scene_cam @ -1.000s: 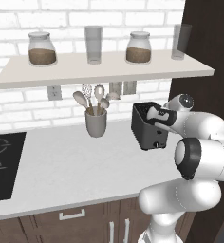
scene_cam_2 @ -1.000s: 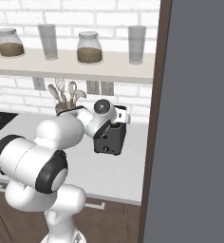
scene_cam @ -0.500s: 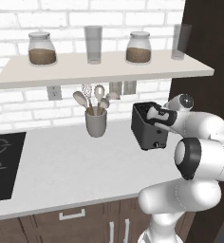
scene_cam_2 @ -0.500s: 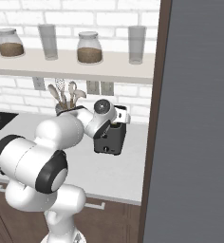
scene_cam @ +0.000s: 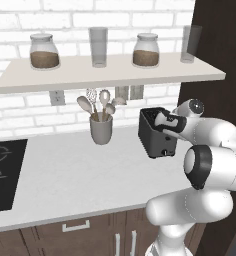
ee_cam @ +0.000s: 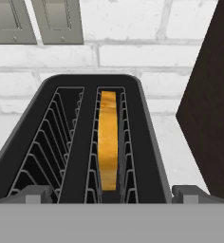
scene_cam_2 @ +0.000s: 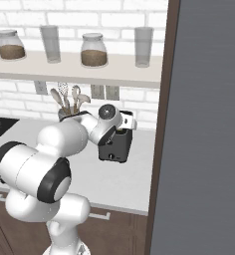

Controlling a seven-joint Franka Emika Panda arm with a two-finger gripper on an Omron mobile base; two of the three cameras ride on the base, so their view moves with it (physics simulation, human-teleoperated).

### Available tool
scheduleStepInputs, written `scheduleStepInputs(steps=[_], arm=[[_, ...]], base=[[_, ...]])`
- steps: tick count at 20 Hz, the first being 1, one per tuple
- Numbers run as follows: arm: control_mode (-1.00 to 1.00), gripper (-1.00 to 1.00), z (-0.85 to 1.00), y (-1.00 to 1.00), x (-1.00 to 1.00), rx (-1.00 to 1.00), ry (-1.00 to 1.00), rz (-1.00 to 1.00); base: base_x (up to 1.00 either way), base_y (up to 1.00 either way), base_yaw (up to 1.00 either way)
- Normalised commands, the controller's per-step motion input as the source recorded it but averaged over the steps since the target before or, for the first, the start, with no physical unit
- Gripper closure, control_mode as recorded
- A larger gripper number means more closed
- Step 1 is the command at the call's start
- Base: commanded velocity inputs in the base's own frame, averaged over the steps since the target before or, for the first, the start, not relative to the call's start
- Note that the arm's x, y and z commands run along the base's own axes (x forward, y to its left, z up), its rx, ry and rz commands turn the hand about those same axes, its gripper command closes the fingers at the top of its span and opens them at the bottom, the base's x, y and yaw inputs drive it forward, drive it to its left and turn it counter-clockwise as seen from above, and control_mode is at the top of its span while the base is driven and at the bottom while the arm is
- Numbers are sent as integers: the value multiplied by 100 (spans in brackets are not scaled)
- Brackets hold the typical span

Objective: Start the toaster. Once the lever pops up, take the bread to the plate on the dining counter.

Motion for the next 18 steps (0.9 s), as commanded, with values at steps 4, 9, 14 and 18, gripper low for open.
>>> scheduleStepInputs(steps=[4, 9, 14, 18], arm=[[-100, -100, 0, 0, 0, 0, 0, 0], [-100, -100, 0, 0, 0, 0, 0, 0], [-100, -100, 0, 0, 0, 0, 0, 0], [-100, -100, 0, 0, 0, 0, 0, 0]], base=[[0, 0, 0], [0, 0, 0], [0, 0, 0], [0, 0, 0]])
